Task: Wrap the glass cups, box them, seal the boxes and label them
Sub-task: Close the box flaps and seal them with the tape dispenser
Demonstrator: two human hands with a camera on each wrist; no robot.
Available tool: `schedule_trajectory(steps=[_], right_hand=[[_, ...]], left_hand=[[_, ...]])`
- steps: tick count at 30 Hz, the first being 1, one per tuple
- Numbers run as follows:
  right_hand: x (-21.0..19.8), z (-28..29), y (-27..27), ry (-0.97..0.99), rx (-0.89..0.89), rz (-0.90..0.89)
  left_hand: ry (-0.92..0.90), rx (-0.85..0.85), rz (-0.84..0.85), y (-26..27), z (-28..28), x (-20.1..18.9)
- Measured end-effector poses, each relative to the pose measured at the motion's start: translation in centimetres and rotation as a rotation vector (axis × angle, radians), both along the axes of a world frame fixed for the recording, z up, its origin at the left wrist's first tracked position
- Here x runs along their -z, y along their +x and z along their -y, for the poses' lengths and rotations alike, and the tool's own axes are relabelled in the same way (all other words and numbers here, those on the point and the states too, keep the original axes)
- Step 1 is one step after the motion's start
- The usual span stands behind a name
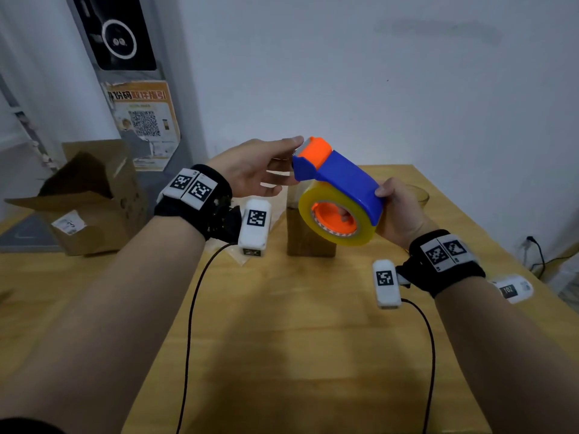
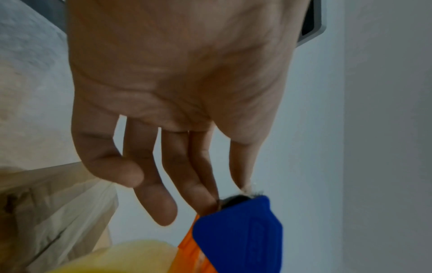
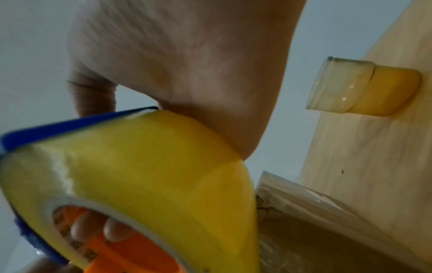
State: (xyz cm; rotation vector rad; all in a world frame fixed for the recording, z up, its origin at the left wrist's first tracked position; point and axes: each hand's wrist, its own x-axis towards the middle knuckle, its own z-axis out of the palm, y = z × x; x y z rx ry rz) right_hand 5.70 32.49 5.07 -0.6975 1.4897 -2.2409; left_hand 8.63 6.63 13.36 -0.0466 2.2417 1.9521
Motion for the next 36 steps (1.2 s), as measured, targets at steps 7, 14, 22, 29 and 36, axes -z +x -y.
schedule_trajectory(steps=[7,14,22,29,36], right_hand=[[1.7,0.0,-1.4,0.011,-0.042,0.034],[2.1,0.2,-2.2,0.018,-0.047,0.046],[1.7,-0.3,-2.8,0.067,-0.085,0.002],[0.2,-0.8,-3.5,0.287,0.054,-0.041],[-2.6,-1.2,-2.6,0.736,0.301,-0.253]], left_hand=[[0.042,0.012,0.054,-1.2,0.4,1.9],[-0.096,-0.076,0.012,-2.2,0.4,2.9],[-0.088,0.039,0.118,-2.4,1.5,2.6],[-0.196,-0.009,0.031,-2.8,1.3,4.3],[-0.398,-0.181,-0.169,-3.4,-0.4,6.2]])
